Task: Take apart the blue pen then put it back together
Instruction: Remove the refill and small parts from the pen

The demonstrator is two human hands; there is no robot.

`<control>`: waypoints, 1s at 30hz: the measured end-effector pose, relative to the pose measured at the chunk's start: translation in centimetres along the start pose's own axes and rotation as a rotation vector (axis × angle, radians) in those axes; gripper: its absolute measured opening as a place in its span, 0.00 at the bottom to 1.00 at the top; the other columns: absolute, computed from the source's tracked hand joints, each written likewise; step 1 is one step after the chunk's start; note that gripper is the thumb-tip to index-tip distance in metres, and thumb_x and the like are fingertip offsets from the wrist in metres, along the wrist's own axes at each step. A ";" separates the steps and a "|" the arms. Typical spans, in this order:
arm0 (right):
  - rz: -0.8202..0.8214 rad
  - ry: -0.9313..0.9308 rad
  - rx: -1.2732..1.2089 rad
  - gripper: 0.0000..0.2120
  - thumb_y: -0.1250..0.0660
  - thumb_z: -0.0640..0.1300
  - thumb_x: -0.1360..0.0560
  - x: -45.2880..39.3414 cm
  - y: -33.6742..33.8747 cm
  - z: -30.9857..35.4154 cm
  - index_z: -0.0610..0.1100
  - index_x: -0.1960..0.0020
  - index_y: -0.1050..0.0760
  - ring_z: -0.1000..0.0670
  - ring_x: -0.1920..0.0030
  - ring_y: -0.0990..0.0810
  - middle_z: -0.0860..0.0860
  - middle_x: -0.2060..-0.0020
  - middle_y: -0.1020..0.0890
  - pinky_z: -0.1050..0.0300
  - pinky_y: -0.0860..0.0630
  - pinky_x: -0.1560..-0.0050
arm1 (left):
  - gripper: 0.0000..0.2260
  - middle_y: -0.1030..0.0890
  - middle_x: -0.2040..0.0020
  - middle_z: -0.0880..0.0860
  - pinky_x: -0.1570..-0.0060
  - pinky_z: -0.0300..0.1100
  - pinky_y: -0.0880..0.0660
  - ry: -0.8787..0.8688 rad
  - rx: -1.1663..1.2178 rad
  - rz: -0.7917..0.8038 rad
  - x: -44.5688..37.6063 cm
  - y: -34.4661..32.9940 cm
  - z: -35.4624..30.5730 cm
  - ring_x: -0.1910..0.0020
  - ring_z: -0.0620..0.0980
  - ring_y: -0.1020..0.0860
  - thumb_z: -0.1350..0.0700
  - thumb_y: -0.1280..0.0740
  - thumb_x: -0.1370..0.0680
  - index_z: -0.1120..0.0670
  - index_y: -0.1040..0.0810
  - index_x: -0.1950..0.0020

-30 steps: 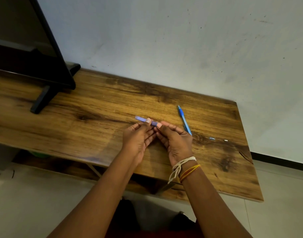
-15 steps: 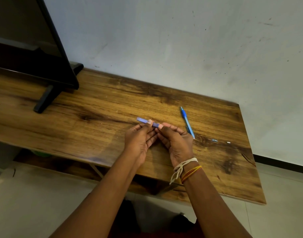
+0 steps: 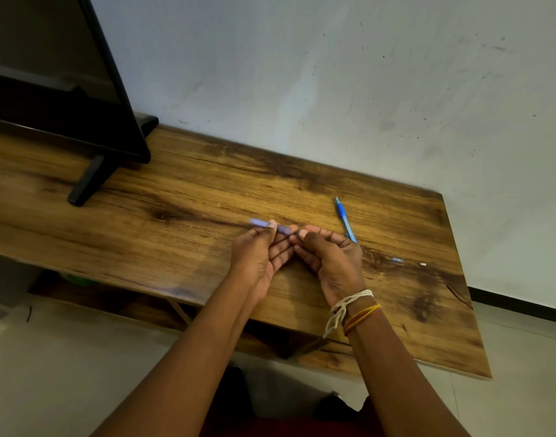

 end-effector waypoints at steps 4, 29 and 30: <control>-0.234 0.198 0.420 0.05 0.26 0.37 0.29 -0.8 0.9 -0.2 0.38 0.54 0.18 0.52 0.68 0.15 0.44 0.65 0.15 0.61 0.19 0.67 | 0.10 0.15 0.57 0.59 0.58 0.41 0.18 -0.033 -0.029 -0.002 -0.1 0.1 0.1 0.55 0.52 0.15 0.57 0.38 0.21 0.62 0.21 0.54; 0.104 -0.326 -0.248 0.09 0.39 0.36 0.21 0.2 -0.7 0.2 0.31 0.49 0.23 0.46 0.58 0.14 0.38 0.56 0.15 0.57 0.17 0.56 | 0.05 0.16 0.52 0.63 0.47 0.51 0.21 -0.209 -0.325 -0.086 0.2 0.0 -0.2 0.50 0.59 0.18 0.60 0.31 0.25 0.61 0.19 0.54; 0.104 -0.335 -0.257 0.09 0.39 0.36 0.21 0.2 -0.7 0.2 0.32 0.50 0.22 0.46 0.60 0.14 0.39 0.58 0.14 0.58 0.17 0.57 | 0.04 0.16 0.54 0.63 0.47 0.53 0.21 -0.259 -0.400 -0.108 0.3 0.0 -0.3 0.51 0.58 0.17 0.59 0.30 0.26 0.60 0.18 0.55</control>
Point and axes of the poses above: each hand's wrist, its own x-axis away from the middle knuckle, its own y-axis out of the back of the hand, z = x × y, the point moved 1 cm from there along -x, towards the middle knuckle
